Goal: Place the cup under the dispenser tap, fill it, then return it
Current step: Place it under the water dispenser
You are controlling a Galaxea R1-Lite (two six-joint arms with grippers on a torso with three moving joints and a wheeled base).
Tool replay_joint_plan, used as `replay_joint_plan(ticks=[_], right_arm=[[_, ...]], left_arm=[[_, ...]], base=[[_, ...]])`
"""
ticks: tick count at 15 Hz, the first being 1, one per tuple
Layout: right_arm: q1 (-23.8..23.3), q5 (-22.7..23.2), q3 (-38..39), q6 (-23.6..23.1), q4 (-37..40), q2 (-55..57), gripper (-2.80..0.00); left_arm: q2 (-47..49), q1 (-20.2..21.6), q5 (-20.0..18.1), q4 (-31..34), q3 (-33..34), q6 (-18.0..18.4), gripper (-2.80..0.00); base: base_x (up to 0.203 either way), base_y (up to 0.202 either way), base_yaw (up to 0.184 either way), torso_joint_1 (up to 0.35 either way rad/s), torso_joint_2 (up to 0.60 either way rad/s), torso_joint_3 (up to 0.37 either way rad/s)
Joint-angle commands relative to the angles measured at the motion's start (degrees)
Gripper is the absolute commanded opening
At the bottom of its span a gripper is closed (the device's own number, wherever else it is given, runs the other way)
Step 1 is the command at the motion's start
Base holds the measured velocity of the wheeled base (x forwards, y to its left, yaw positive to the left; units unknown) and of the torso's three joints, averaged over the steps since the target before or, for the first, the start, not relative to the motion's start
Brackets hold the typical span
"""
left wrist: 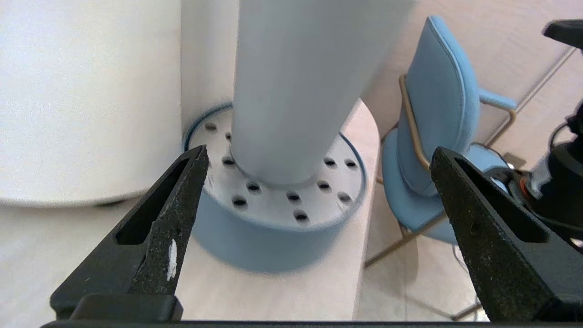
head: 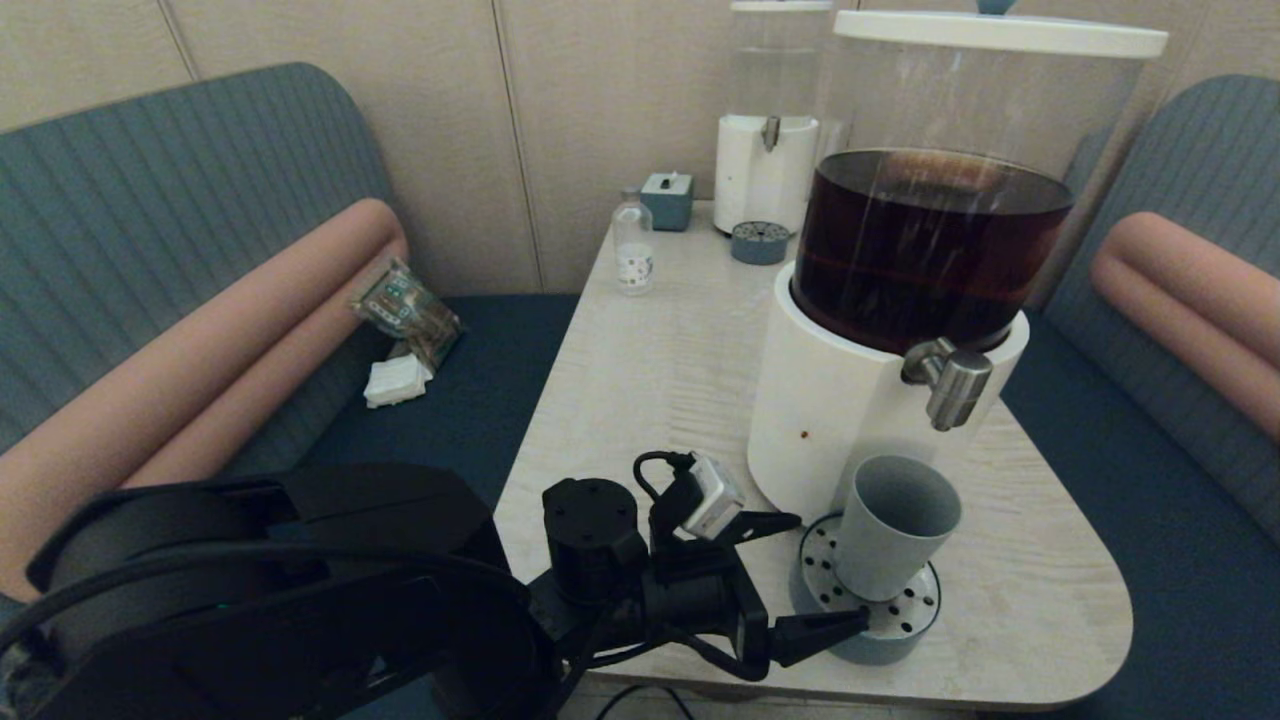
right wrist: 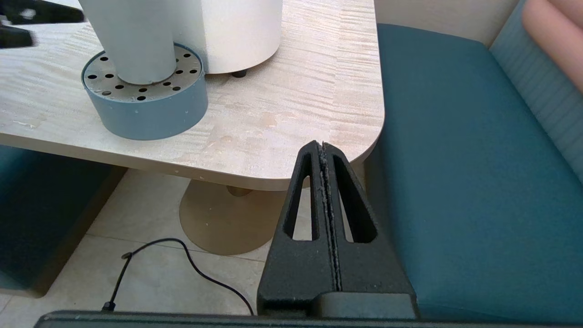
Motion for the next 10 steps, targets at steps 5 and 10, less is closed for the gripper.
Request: replay_joint_plan(ticks=[5,10], right_arm=[[0.02,-0.01,0.08,-0.03,-0.02,-0.02,-2.80],[0.02,-0.01,0.00,-0.03,-0.02,-0.02,-2.80]], left_arm=[[-8.08,0.74,0.04,-0.49,9.54,0.15,0.00],[-8.99,0.32,1.23,-0.49,11.42,-0.02,-2.80]], base=[[0.000,0.000,0.000,0.000,0.00,0.000],[0.000,0.000,0.000,0.000,0.00,0.000]])
